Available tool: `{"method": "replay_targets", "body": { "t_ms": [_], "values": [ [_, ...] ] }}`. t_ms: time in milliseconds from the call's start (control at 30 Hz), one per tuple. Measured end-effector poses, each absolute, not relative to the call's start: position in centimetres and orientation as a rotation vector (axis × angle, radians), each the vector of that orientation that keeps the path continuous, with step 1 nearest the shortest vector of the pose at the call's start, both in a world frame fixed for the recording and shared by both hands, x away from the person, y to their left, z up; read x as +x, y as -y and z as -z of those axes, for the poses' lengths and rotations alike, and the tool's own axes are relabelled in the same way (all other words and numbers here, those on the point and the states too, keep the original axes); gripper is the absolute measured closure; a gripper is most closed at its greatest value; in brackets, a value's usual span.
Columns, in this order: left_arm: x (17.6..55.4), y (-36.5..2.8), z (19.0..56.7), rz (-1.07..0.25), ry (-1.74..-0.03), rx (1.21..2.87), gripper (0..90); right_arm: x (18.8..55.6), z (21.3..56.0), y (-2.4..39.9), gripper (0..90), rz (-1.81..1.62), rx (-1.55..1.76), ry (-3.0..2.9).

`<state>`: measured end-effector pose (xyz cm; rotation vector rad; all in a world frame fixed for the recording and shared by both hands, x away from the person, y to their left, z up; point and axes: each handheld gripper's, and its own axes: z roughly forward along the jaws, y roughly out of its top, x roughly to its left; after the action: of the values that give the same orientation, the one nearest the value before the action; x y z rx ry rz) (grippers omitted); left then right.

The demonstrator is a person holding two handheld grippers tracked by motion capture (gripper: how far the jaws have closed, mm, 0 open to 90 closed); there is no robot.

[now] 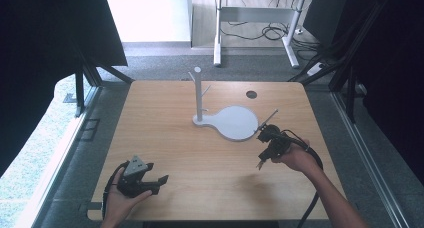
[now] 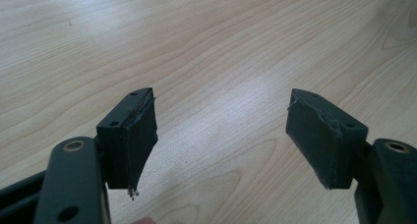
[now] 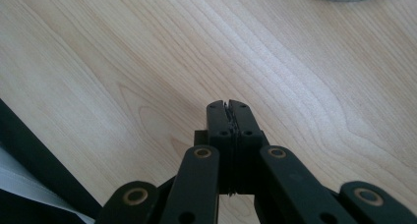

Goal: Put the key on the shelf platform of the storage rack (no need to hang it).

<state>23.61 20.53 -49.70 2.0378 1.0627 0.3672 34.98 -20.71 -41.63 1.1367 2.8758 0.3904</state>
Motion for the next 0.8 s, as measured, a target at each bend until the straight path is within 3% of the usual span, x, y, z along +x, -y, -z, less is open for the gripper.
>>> {"method": "replay_targets", "body": {
  "t_ms": [800],
  "values": [
    [23.6, -20.3, 49.8, -0.363, -1.058, 2.046, 27.7, 36.8, 39.8, 20.4, 89.7, -0.416, 1.141, -2.846]
  ]
}}
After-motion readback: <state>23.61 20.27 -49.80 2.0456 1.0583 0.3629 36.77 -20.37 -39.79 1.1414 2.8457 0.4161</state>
